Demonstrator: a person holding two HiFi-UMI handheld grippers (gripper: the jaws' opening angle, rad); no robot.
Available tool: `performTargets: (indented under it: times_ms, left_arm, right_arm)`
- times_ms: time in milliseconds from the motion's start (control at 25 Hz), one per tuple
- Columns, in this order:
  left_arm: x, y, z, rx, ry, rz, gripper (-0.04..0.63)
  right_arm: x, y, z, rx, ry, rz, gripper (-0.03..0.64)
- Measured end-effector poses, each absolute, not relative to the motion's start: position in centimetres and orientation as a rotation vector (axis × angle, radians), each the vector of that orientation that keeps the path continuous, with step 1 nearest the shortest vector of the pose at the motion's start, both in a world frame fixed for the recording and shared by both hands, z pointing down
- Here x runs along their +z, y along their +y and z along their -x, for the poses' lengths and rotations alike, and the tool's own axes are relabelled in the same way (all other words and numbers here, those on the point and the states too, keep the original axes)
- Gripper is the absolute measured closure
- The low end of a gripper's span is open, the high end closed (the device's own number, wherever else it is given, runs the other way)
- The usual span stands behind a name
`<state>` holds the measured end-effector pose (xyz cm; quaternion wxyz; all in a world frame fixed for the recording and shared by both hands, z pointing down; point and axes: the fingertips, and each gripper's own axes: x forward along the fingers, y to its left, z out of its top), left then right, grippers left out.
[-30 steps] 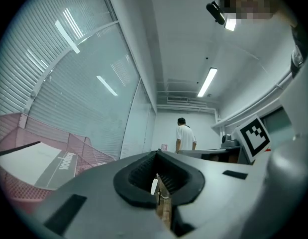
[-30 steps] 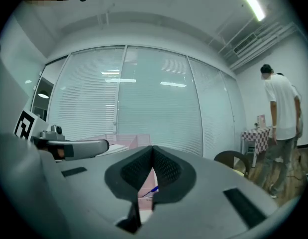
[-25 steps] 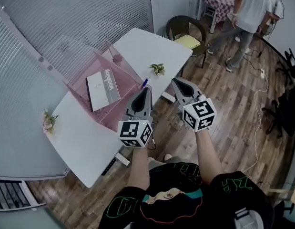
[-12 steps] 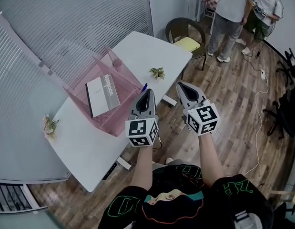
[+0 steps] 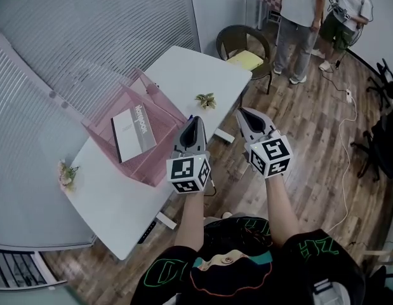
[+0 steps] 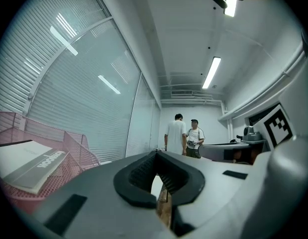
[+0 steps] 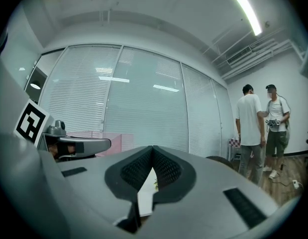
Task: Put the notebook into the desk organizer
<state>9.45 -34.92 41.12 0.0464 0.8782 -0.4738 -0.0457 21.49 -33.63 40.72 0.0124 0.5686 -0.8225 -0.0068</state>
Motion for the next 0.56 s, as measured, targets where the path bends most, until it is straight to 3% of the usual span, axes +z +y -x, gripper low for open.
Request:
performTargets:
  times_ms: [560]
  left_arm:
    - [41.5,-36.1,-9.6,-0.145,-1.466,-2.672,0.6]
  right_arm:
    - [40.3,-34.8,-21.7,-0.067,-2.601,-1.756,0.614]
